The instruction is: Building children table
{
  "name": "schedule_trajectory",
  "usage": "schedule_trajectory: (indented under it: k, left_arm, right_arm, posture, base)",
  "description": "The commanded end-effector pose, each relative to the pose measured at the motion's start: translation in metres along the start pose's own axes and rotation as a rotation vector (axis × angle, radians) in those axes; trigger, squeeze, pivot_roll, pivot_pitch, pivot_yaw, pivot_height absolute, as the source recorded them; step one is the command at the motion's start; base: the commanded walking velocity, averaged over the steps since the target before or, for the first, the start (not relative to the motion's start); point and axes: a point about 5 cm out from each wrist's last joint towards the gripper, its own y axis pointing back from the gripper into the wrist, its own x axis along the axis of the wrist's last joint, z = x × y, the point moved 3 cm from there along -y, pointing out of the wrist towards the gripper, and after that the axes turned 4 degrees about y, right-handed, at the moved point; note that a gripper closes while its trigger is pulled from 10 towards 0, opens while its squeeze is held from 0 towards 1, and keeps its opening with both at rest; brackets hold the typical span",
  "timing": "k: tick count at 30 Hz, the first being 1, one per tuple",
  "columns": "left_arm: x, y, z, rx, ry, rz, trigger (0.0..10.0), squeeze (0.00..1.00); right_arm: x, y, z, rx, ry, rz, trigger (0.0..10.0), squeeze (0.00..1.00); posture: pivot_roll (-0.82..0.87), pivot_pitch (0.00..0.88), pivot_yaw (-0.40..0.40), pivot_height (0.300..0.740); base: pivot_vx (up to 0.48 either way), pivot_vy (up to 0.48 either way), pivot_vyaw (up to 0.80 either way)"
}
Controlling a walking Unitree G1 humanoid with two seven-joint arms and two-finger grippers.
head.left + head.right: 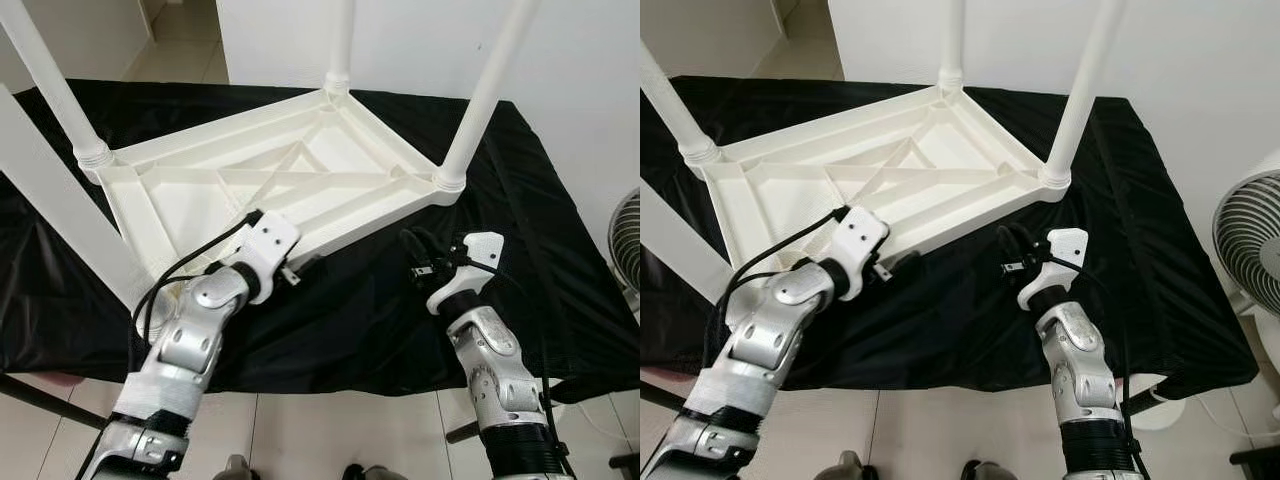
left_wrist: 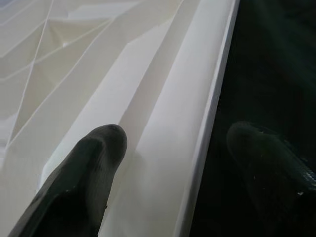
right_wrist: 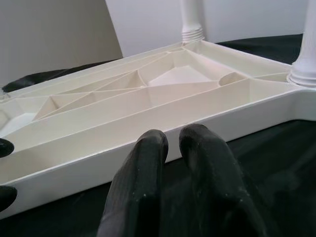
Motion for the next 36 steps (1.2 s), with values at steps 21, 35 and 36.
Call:
schedule_trajectory:
  k: [21,35,36]
  left_arm:
    - [-0.014,0.001,-0.008,0.025,-0.076,-0.124,0.0,0.0]
    - [-0.003,-0.026,0.003,-0.031,-0.132,-0.099,0.0,0.0]
    - [-0.001,-0.028,0.003,-0.03,-0.135,-0.092,0.0,0.0]
  right_arm:
    - [-0.002,0.003,0.005,-0.005,0.018,-0.005,10.0,0.0]
    - [0.002,0.001,0.008,-0.018,0.025,0.004,10.0,0.0]
    - [0.002,0.0,0.008,-0.018,0.025,0.005,10.0,0.0]
  posture:
    - [0.09,0.082,-0.021,0.74]
    - [0.08,0.096,-0.016,0.74]
    - [0.08,0.096,-0.016,0.74]
  base:
    - [0.0,0.0,0.0]
    - [0.0,0.0,0.0]
    - [0.0,0.0,0.0]
